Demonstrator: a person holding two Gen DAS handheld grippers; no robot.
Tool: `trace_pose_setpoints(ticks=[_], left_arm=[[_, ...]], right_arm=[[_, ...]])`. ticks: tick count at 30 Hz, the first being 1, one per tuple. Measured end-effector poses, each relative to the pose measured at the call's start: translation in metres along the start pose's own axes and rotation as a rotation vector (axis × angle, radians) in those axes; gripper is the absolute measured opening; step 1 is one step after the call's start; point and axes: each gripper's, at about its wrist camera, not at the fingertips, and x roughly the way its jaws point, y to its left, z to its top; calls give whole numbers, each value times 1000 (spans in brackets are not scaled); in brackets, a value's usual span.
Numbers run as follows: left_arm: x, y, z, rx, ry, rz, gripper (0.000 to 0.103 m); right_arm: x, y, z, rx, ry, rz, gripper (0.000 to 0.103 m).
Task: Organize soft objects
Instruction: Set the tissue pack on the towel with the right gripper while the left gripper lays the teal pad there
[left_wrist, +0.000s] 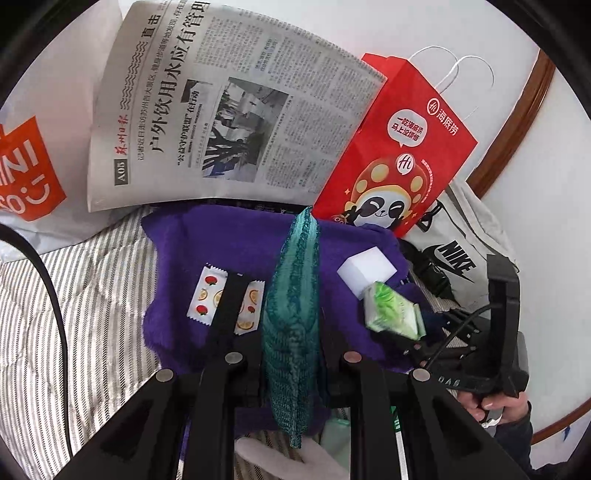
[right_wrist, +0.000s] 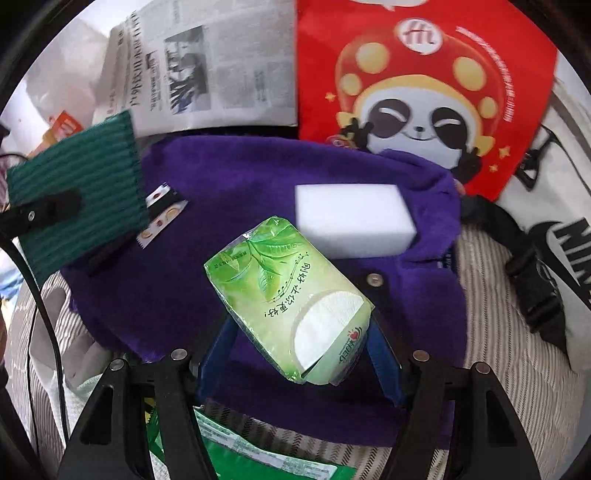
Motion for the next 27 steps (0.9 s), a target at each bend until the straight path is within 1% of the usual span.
trace_pose_setpoints(ticks=[2, 5, 8, 14, 17, 18, 19, 20, 22, 27], left_arm=[[2, -1, 0, 5, 1, -4, 18], [7, -3, 1, 8, 5, -2, 18], [11, -1, 0, 3, 7, -5, 18], [25, 0, -1, -20, 30, -40, 18], [35, 1, 0, -27, 29, -17, 18], [39, 2, 1, -41, 35, -27, 18], [42, 3, 2, -49, 39, -35, 18], [46, 3, 2, -55, 38, -37, 18], [52, 2, 2, -53, 38, -35, 18], [66, -1, -1, -60, 43, -36, 18]], right_arm=[[7, 0, 1, -1, 26, 13, 68], [15, -2, 1, 2, 44, 0, 68], [17, -2, 0, -5, 37, 0, 69], [16, 3, -4, -12, 25, 2, 70], [13, 3, -3, 4, 22, 20, 71], [11, 2, -3, 4, 19, 22, 71], [9, 2, -4, 4, 15, 23, 73], [8, 1, -2, 6, 7, 19, 78], [4, 0, -2, 10, -13, 19, 85], [-6, 3, -3, 12, -38, 20, 85]])
